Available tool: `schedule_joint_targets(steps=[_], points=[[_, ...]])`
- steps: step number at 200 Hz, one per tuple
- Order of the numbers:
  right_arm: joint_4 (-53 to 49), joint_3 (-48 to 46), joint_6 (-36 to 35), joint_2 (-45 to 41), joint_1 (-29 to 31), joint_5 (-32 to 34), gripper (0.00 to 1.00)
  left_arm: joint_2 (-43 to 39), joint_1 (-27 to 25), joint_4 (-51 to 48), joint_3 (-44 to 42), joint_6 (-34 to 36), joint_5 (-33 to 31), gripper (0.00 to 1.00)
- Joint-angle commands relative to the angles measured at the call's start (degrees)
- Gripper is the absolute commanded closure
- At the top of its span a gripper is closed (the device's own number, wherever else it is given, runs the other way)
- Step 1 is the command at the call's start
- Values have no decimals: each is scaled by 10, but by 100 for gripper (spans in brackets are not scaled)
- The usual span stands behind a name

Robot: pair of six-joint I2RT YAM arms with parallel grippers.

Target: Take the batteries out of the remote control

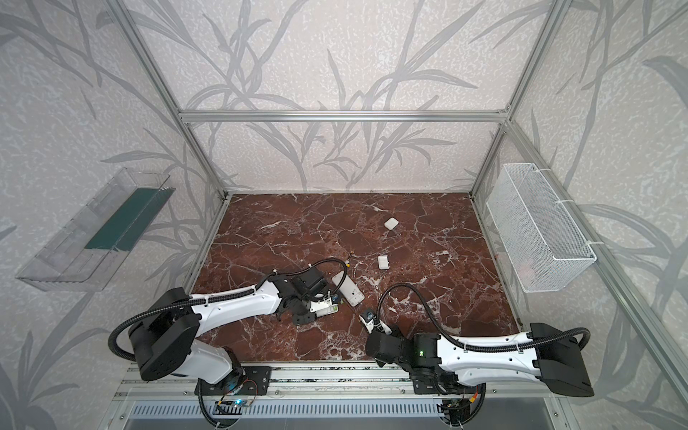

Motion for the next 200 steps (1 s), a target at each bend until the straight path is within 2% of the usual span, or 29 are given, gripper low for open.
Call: schedule_joint_targets(steps=[1,29,46,60,87,161,200], points=[[-7,20,-10,2,-10,-17,100,-4,1,-19,-4,-7,6,77],[-9,27,-16,11,-23,-34,100,2,2,-35,17,-44,24,76],[-13,34,-12,18,-29,-39,100,9,2,-30,34,-79,52,69],[-15,40,-9,21,-34,-45,100,21,2,-34,54,-108,81,59],[-26,51,-7,26,-34,-48,100,38,2,-43,79,-134,98,35],[-70,53,4,12,-35,-78,100,60,7,-59,82,-146,77,35],[-74,48,10,15,-34,-104,100,52,33,-49,92,-169,96,35]])
